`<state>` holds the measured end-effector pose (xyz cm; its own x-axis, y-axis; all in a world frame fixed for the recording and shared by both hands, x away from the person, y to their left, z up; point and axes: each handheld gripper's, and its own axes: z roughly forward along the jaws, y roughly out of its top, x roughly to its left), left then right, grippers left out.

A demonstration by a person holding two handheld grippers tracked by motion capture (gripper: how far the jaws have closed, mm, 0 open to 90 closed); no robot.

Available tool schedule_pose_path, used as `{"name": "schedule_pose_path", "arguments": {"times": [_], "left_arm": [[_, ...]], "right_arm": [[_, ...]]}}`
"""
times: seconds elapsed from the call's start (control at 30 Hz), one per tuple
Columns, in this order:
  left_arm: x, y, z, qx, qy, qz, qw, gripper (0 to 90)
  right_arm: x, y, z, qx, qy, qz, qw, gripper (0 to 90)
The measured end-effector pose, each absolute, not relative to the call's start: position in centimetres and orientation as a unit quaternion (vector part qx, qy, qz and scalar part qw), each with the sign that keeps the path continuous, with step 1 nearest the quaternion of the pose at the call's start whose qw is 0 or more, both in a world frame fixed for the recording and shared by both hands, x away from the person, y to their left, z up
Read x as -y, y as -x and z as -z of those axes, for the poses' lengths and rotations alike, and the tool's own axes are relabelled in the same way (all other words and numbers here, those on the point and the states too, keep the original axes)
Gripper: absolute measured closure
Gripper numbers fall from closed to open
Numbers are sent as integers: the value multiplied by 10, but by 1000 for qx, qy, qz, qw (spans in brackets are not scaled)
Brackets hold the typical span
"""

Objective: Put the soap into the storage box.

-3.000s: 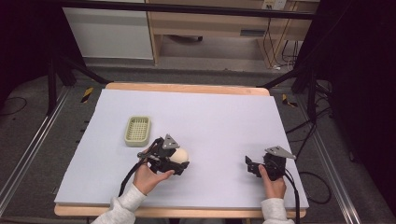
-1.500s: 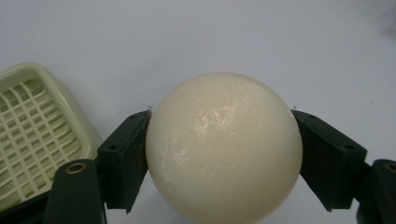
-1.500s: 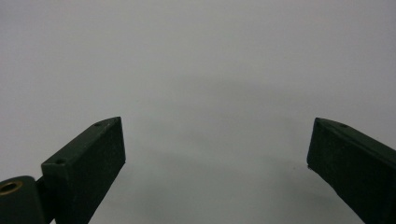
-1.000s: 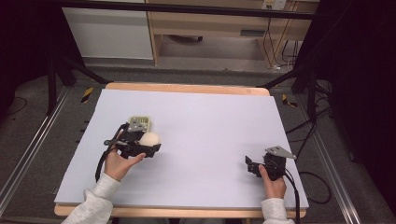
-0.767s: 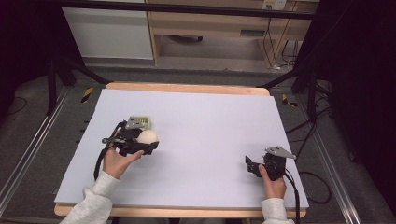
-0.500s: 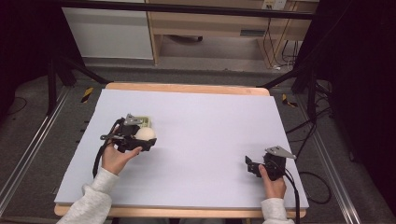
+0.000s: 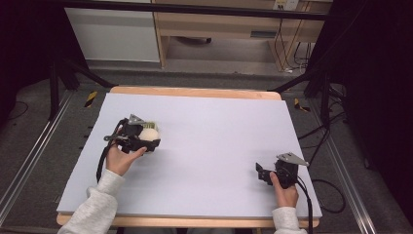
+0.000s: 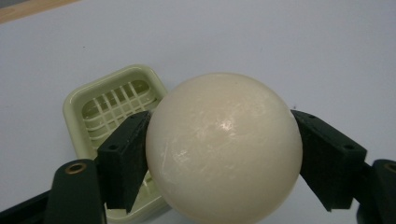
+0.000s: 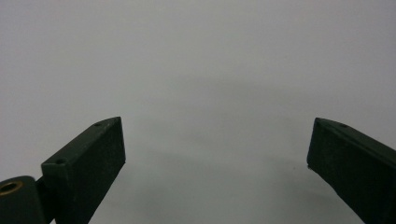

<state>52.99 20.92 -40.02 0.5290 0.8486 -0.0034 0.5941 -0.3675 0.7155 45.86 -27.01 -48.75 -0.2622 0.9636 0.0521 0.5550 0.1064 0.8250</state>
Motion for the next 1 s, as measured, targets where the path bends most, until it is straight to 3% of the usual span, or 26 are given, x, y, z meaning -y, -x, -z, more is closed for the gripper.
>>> {"name": "schedule_pose_path", "arguments": {"times": [1.0], "left_arm": [[-228, -563, 418, -489, -791, -201, 308, 241]], "right_arm": [[270, -459, 487, -694, -548, -387, 262, 47]]}}
